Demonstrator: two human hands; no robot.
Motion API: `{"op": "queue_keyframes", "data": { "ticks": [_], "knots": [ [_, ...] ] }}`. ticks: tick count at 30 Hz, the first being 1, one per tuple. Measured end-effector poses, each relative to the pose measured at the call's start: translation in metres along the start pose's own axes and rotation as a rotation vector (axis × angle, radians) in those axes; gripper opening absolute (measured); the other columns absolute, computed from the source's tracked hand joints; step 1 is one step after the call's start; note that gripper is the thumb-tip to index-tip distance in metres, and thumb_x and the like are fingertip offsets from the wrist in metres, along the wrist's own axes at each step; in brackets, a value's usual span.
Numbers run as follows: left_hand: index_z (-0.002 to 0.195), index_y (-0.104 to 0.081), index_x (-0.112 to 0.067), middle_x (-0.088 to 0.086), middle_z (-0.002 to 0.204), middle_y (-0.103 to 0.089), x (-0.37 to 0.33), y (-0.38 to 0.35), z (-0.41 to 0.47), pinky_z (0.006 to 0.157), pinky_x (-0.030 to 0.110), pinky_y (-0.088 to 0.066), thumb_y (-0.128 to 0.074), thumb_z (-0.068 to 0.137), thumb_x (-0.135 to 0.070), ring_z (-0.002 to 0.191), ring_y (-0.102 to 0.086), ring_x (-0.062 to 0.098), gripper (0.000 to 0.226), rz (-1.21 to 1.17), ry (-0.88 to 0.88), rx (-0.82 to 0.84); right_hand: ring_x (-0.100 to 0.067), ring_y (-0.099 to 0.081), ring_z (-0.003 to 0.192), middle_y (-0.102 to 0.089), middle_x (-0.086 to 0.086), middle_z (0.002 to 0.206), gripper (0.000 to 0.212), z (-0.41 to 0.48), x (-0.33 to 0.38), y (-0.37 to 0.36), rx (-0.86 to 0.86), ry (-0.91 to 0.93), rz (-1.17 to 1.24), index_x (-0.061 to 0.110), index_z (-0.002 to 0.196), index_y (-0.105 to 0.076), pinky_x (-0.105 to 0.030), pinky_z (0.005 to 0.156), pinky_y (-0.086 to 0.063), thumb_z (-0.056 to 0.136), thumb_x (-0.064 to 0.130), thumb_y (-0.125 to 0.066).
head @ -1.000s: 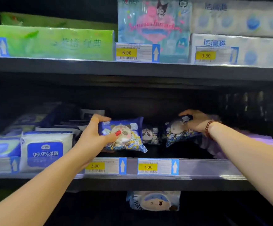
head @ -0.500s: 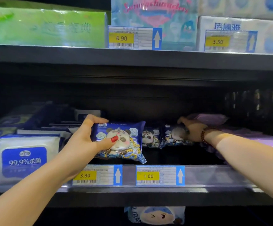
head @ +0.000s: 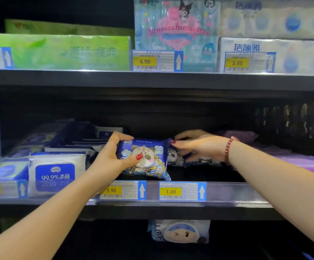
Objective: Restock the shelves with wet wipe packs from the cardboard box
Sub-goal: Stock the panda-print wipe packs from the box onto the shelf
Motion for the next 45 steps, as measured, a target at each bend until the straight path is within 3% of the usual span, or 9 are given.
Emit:
{"op": "queue_keyframes", "data": {
  "ticks": [4,12,17,22,27,30,36,41,45],
  "knots": [
    [0.109,-0.049,-0.036,0.0,0.107,-0.065,0.001,0.001,-0.003,0.072,0.027,-0.059,-0.074,0.08,-0.016,0.092,-0.07,0.01,0.043,-0.01,-0.034,0.011,-0.022,-0.066,0.106,-0.069,-0.008,0.115,0.059,-0.003,0.004,-0.048,0.17,-0.024,0.169,0.014,0.127,-0.051,-0.041,0.087,-0.055,0.075,0.029,-0.076],
    [0.134,-0.029,-0.047,-0.021,0.116,-0.05,-0.007,0.004,-0.007,0.076,0.021,-0.055,-0.077,0.078,-0.023,0.098,-0.063,0.004,0.077,0.095,-0.102,-0.037,-0.019,-0.069,0.085,-0.073,-0.009,0.1,0.045,0.009,0.003,-0.041,-0.152,-0.002,0.296,0.006,0.112,-0.065,-0.033,0.07,-0.057,0.071,0.015,-0.081],
    [0.09,-0.068,-0.035,-0.013,0.084,-0.07,0.001,0.019,-0.03,0.075,0.025,-0.058,-0.073,0.075,-0.046,0.081,-0.065,-0.001,0.018,0.463,-0.126,0.045,-0.026,-0.059,0.105,-0.062,-0.011,0.109,0.04,0.011,-0.01,-0.003,-0.375,-0.118,0.292,0.0,0.104,-0.054,-0.045,0.097,-0.048,0.074,0.011,-0.079],
    [0.061,-0.069,-0.03,-0.02,0.066,-0.068,0.012,0.024,-0.038,0.061,0.024,-0.055,-0.055,0.059,-0.074,0.071,-0.063,-0.002,0.047,0.603,-0.083,0.051,-0.028,-0.054,0.113,-0.052,-0.012,0.132,0.082,0.025,-0.028,0.008,-0.344,-0.183,0.053,-0.003,0.136,-0.04,-0.035,0.072,-0.05,0.069,0.018,-0.084],
    [0.056,-0.065,-0.031,-0.021,0.064,-0.066,0.015,0.021,-0.036,0.06,0.03,-0.054,-0.051,0.056,-0.076,0.073,-0.061,-0.001,0.047,0.635,-0.143,-0.044,-0.03,-0.057,0.111,-0.054,-0.015,0.13,0.077,0.046,-0.051,0.003,-0.358,-0.2,-0.107,-0.001,0.13,-0.047,-0.04,0.077,-0.056,0.068,0.024,-0.085],
    [0.055,-0.063,-0.031,-0.021,0.062,-0.064,0.018,0.02,-0.038,0.061,0.032,-0.054,-0.05,0.056,-0.078,0.071,-0.061,0.001,0.049,0.637,-0.178,-0.071,-0.029,-0.055,0.116,-0.047,-0.014,0.138,0.089,0.053,-0.054,-0.003,-0.332,-0.2,-0.13,0.002,0.141,-0.035,-0.042,0.083,-0.056,0.071,0.027,-0.083],
    [0.055,-0.06,-0.033,-0.028,0.076,-0.064,0.023,0.021,-0.034,0.057,0.028,-0.052,-0.056,0.063,-0.084,0.079,-0.059,-0.002,0.052,0.654,-0.242,-0.081,-0.027,-0.062,0.101,-0.053,-0.014,0.13,0.085,0.054,-0.053,-0.005,-0.296,-0.178,-0.275,0.004,0.139,-0.039,-0.038,0.074,-0.059,0.072,0.036,-0.08],
    [0.055,-0.058,-0.035,-0.022,0.061,-0.063,0.022,0.021,-0.035,0.052,0.02,-0.047,-0.045,0.059,-0.081,0.079,-0.059,-0.004,0.048,0.675,-0.269,-0.086,-0.033,-0.052,0.122,-0.046,-0.012,0.143,0.102,0.051,-0.042,-0.005,-0.389,0.035,-0.573,0.023,0.149,-0.02,-0.04,0.101,-0.046,0.07,0.029,-0.083],
    [0.056,-0.059,-0.034,-0.023,0.061,-0.062,0.023,0.021,-0.036,0.05,0.017,-0.045,-0.046,0.061,-0.081,0.08,-0.059,-0.003,0.049,0.691,-0.276,-0.086,-0.024,-0.047,0.127,-0.048,-0.004,0.143,0.08,0.049,-0.045,-0.009,-0.236,0.067,-0.715,0.024,0.142,-0.041,-0.034,0.106,-0.039,0.073,0.03,-0.08]
  ]
}}
Point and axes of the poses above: each hand's wrist, its own z-axis towards the middle knuckle, its own y-axis out of the back of the hand, x = y × z, the point moved 2 cm from there along z, towards the middle knuckle
